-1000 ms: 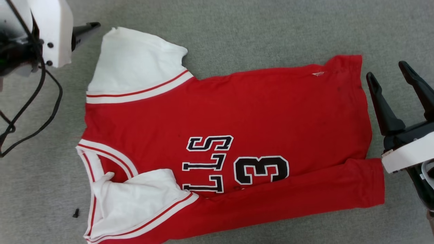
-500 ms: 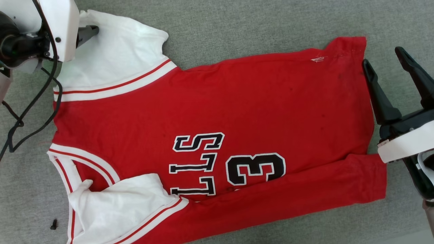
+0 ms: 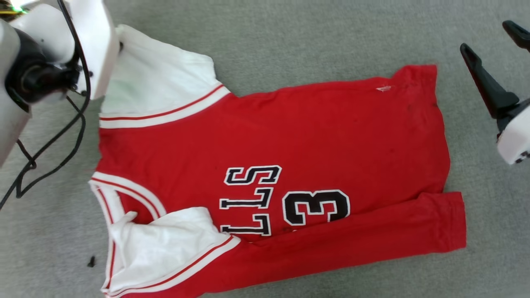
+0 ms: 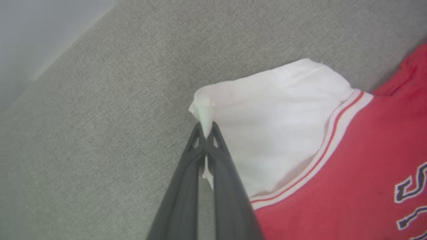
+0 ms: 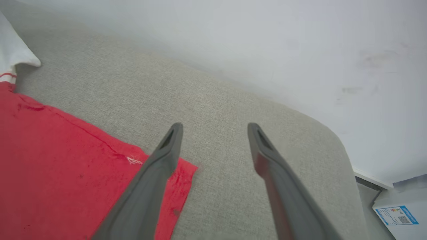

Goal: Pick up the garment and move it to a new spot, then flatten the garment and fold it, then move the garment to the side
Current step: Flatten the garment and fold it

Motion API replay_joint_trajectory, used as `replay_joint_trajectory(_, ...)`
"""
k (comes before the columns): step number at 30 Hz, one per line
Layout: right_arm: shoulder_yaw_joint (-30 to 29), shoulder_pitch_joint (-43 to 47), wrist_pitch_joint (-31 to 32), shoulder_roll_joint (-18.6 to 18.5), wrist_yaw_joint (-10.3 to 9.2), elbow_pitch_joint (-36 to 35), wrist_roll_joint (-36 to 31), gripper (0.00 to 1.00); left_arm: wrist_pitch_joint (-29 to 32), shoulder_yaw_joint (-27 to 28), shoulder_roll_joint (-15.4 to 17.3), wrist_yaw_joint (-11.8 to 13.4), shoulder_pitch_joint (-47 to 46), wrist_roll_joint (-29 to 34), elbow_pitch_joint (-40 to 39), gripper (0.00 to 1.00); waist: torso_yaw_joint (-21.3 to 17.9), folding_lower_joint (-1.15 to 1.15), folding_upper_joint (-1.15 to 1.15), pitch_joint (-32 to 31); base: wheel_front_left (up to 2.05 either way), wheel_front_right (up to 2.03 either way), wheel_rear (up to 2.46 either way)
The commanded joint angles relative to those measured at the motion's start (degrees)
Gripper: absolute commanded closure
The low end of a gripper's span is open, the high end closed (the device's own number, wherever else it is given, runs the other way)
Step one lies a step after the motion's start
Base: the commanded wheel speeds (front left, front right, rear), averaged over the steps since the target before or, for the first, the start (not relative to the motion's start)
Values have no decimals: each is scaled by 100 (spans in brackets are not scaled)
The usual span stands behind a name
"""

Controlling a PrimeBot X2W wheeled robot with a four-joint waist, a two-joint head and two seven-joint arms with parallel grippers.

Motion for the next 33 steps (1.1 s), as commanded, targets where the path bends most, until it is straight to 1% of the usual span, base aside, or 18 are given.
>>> replay_joint_trajectory(1, 105, -146, 197, -111, -4, 0, 124, 0, -53, -31, 28, -19, 103, -12, -55, 100, 124, 0, 0, -118, 0, 0, 0)
replay_joint_trajectory(5, 827, -752, 1467, -764, -4, 150, 776, 0, -215, -118, 95, -27, 168, -39, -400, 100, 249, 0, 0, -181, 0, 0, 0)
replay_joint_trajectory(9, 1577, -1363, 2703, -1226, -4, 369, 1518, 0, -328, -210, 105, -28, 201, -19, -679, 100, 387, 0, 0, -134, 0, 0, 0)
replay_joint_trajectory(12, 1920, -1805, 3372, -1370, -4, 621, 1927, 0, -409, -275, 64, -31, 157, 27, -842, 100, 501, 0, 0, -44, 0, 0, 0)
replay_joint_trajectory(14, 2100, -1999, 3661, -1341, -4, 817, 2118, 0, -455, -323, 47, -31, 109, 52, -925, 100, 559, 0, 0, 15, 0, 0, 0)
replay_joint_trajectory(17, 2259, -2236, 3876, -1189, -4, 1130, 2291, 0, -514, -386, 12, -32, 24, 72, -1050, 100, 635, 0, 0, 112, 0, 0, 0)
replay_joint_trajectory(19, 2371, -2291, 3884, -1066, -4, 1343, 2320, 0, -551, -413, 12, -32, -37, 68, -1106, 100, 674, 0, 0, 180, 0, 0, 0)
replay_joint_trajectory(23, 2815, -2216, 3784, -908, -4, 1711, 2237, 0, -628, -498, 8, -33, -144, 73, -1214, 100, 736, 0, 0, 298, 0, 0, 0)
replay_joint_trajectory(26, 3157, -2045, 3697, -756, -2, 1951, 2433, 0, -708, -561, 14, -33, -164, 41, -1246, 100, 771, 0, 0, 334, 0, 0, 0)
replay_joint_trajectory(28, 3303, -2016, 3585, -717, -2, 2049, 2536, 0, -765, -598, 49, -33, -150, 6, -1245, 100, 774, 0, 0, 323, 0, 0, 0)
replay_joint_trajectory(29, 3324, -2055, 3438, -708, -2, 2074, 2534, 29, -805, -608, 78, -33, -137, -11, -1225, 100, 770, 0, 0, 301, 0, 0, 0)
replay_joint_trajectory(30, 3321, -2112, 3291, -707, -2, 2115, 2528, 92, -860, -611, 90, -33, -112, -22, -1200, 100, 768, 0, 0, 268, 0, 0, 0)
replay_joint_trajectory(31, 3325, -2146, 3176, -709, -2, 2162, 2564, 100, -918, -630, 88, -33, -70, -47, -1178, 100, 768, 0, 0, 218, 0, 0, 0)
replay_joint_trajectory(33, 3316, -2239, 2908, -722, -2, 2213, 2597, 100, -1042, -649, 103, -33, 15, -91, -1131, 100, 756, 0, 0, 87, 0, 0, 0)
